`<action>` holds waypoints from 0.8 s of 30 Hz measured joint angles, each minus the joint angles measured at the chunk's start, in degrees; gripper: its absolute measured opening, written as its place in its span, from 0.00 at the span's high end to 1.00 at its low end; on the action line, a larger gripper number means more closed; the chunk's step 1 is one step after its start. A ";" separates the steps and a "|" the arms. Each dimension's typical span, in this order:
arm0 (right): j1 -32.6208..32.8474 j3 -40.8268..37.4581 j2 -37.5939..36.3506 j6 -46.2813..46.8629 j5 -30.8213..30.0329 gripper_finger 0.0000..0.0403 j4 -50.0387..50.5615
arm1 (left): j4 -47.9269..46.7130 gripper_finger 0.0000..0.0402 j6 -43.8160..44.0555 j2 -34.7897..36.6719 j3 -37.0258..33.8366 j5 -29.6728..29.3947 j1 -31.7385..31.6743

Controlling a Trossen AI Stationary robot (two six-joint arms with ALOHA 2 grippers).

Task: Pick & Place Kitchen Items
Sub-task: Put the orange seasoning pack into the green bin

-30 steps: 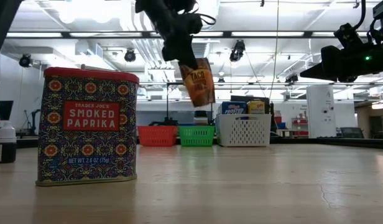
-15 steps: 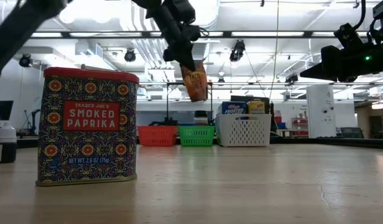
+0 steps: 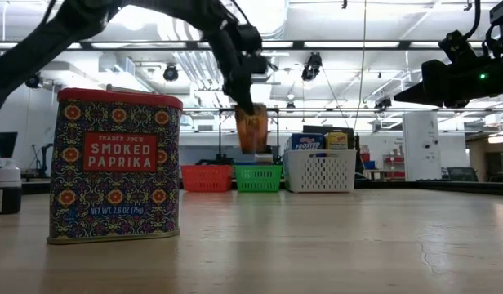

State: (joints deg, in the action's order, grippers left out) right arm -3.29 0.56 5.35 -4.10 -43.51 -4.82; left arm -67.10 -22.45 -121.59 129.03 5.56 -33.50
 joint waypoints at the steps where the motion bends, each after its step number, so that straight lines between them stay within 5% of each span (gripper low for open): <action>1: 0.01 0.00 -0.01 0.00 0.00 0.98 0.00 | 0.20 1.00 -0.03 -0.52 -0.37 0.01 0.02; 17: 0.01 0.00 0.02 0.00 0.00 0.98 0.00 | 1.49 0.99 -11.01 -3.40 -1.88 0.22 -0.30; 24: 0.01 0.00 0.02 0.00 0.00 0.98 0.00 | 0.23 0.99 9.94 -1.57 -1.88 1.16 -0.02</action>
State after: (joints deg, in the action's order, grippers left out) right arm -3.29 0.56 5.37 -4.10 -43.51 -4.82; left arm -66.86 -12.51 -123.16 127.15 6.73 -33.51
